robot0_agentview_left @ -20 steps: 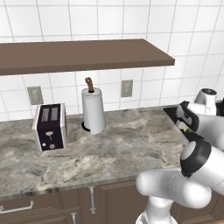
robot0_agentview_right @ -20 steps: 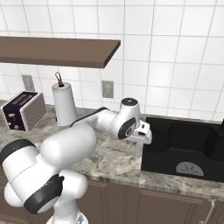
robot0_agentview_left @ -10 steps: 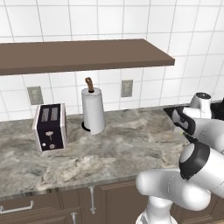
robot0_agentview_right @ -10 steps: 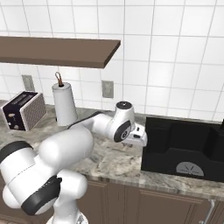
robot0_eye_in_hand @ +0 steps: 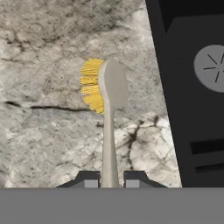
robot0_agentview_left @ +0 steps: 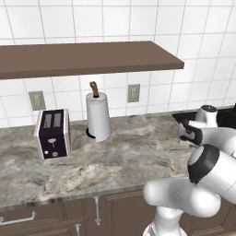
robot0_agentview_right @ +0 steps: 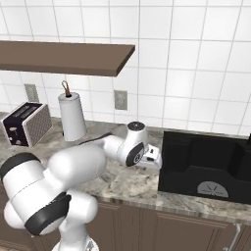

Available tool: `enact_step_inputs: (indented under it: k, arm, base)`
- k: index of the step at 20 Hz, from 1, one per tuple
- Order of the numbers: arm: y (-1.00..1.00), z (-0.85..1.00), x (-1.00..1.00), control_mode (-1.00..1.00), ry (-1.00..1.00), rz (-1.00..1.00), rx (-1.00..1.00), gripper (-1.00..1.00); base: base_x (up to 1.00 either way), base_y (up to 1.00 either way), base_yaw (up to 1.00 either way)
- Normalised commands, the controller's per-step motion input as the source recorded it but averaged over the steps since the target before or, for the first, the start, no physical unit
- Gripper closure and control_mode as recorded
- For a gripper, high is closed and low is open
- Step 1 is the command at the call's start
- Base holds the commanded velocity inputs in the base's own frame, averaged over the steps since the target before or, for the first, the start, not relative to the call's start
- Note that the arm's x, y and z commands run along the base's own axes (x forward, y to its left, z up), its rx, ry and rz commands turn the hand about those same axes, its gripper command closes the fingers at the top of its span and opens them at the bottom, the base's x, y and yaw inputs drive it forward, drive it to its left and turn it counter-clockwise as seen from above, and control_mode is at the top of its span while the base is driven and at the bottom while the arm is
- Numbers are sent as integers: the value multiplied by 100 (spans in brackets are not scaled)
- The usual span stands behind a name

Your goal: Open the cabinet. Pick the dish brush and place it next to the sink. Then close the cabinet.

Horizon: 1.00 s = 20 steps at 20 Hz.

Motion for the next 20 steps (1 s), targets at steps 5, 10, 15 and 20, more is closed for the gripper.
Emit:
enact_step_inputs:
  k: [5,10,15,20]
  arm:
    - [2,-40,15,-100,0,0,0,100]
    - [1,-27,19,-100,0,0,0,100]
    - [0,-14,13,-100,0,0,0,100]
    - [0,0,0,-100,0,0,0,-100]
  base:
    - [0,0,0]
    - [0,0,0]
    - [0,0,0]
    - [0,0,0]
